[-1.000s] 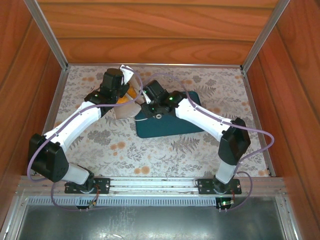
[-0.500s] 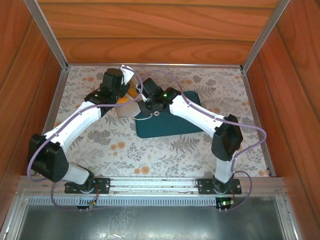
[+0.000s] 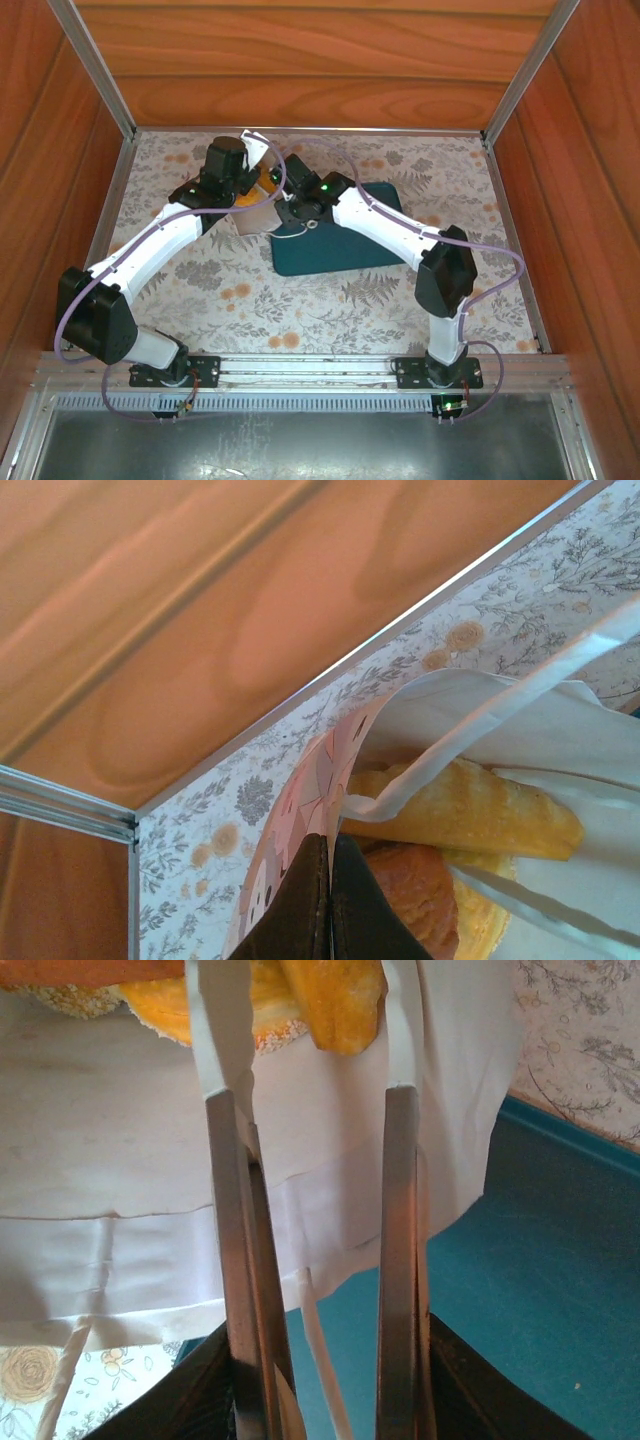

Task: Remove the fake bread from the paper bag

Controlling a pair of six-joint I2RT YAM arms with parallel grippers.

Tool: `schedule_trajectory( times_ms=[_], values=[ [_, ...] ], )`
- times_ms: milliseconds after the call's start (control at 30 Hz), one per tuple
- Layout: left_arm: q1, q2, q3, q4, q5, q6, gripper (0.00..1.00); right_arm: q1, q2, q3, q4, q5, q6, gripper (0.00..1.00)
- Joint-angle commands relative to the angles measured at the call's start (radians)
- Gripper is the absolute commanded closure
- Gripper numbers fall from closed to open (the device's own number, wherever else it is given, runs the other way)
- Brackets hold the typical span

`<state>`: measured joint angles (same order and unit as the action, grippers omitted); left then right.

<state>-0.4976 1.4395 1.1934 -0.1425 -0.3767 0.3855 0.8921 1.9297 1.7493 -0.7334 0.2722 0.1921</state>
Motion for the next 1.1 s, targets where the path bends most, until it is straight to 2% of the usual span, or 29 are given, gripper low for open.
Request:
schedule_trajectory(
  times_ms=[0, 167, 533, 867, 1067],
  values=[
    [-0.007, -0.032, -0.008, 0.076, 0.015, -0.011, 1.0, 0.009, 0.026, 0.041, -0.012, 0.041, 0.003, 0.6],
    [-0.007, -0.023, -0.003, 0.072, 0.008, -0.01, 1.0, 0.014, 0.023, 0.053, -0.014, 0.045, -0.006, 0.73],
    [-0.007, 0.022, 0.029, 0.066, -0.05, -0.024, 1.0, 0.051, -0.076, 0.022, -0.022, 0.076, -0.05, 0.83],
    [-0.004, 0.048, 0.06, 0.054, -0.087, -0.039, 1.0, 0.063, -0.201, -0.043, -0.074, 0.065, -0.023, 0.88],
    [0.002, 0.049, 0.074, 0.049, -0.094, -0.045, 1.0, 0.065, -0.247, -0.051, -0.139, 0.076, -0.008, 0.87]
  ],
)
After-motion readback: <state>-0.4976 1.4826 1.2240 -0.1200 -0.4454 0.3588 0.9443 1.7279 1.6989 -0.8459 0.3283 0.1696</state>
